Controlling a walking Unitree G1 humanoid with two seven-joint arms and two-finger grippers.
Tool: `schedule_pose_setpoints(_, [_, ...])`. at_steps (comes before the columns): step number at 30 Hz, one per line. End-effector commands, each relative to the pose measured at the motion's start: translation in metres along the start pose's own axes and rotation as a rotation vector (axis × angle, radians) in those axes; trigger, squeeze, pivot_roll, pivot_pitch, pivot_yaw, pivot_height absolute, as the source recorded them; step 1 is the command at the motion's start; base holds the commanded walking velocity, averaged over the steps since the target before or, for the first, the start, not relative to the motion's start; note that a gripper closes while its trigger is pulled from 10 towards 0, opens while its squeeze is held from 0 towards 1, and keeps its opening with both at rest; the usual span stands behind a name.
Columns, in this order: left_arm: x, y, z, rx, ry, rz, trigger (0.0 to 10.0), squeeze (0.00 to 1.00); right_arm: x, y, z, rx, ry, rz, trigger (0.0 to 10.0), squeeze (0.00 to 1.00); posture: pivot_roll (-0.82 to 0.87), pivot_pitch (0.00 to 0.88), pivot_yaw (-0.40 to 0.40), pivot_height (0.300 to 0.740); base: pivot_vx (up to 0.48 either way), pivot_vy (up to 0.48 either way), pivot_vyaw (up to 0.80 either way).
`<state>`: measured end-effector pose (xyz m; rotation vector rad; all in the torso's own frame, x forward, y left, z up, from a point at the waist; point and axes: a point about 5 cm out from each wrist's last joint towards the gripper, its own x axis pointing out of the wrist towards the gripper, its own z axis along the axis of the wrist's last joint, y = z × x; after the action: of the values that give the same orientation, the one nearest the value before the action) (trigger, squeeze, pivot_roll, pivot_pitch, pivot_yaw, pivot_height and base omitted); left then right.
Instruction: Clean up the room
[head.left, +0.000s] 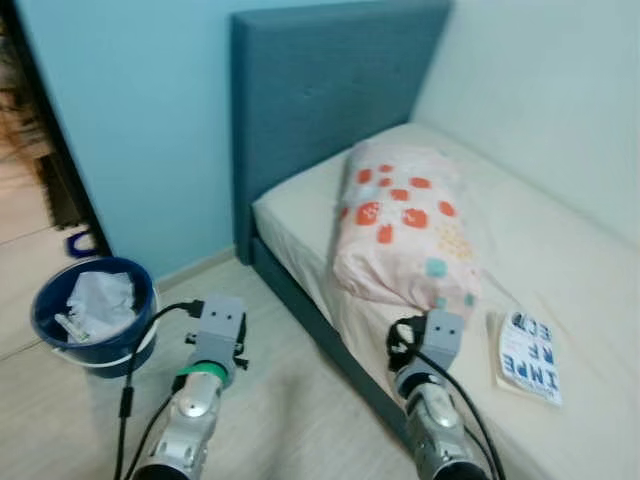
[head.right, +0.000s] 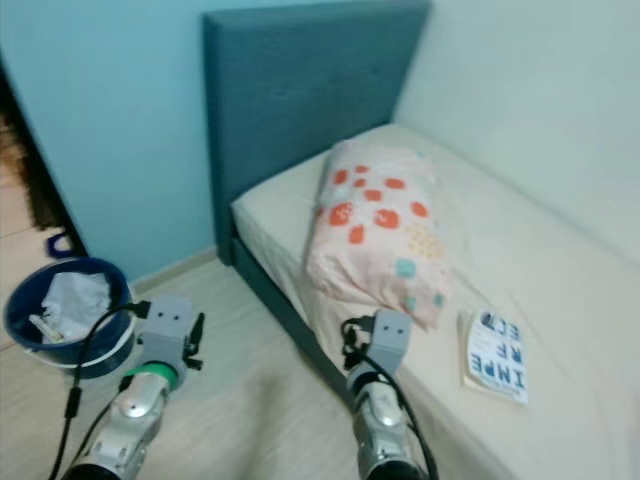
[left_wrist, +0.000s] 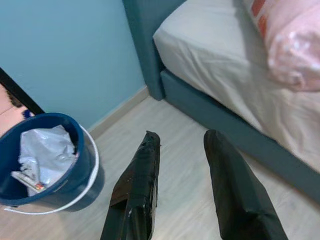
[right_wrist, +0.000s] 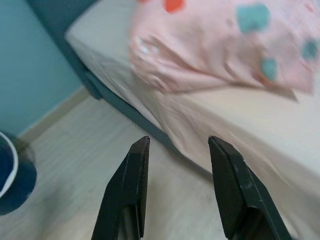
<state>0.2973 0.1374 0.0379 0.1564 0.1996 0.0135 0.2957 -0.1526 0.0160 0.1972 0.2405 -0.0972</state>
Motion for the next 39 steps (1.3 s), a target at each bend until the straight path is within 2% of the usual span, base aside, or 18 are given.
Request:
schedule_pose_setpoints(1, [-0.0017, -0.0079, -0.0040, -0.015, 0.025, -0.027, 10.0, 0.00, -0.0021, -0.0082, -0.0045, -0.006, 0.026, -0.028, 10.0, 0.00, -0.01, 0.000, 0.007, 0.740, 0.000, 0.000, -0.80])
schedule_pose_setpoints(39, [-0.0018, -0.0092, -0.0037, -0.039, 0.025, -0.050, 10.0, 0.00, -0.0030, -0.0069, -0.0062, -0.019, 0.029, -0.027, 10.0, 0.00, -0.01, 0.000, 0.018, 0.740, 0.000, 0.000, -0.80])
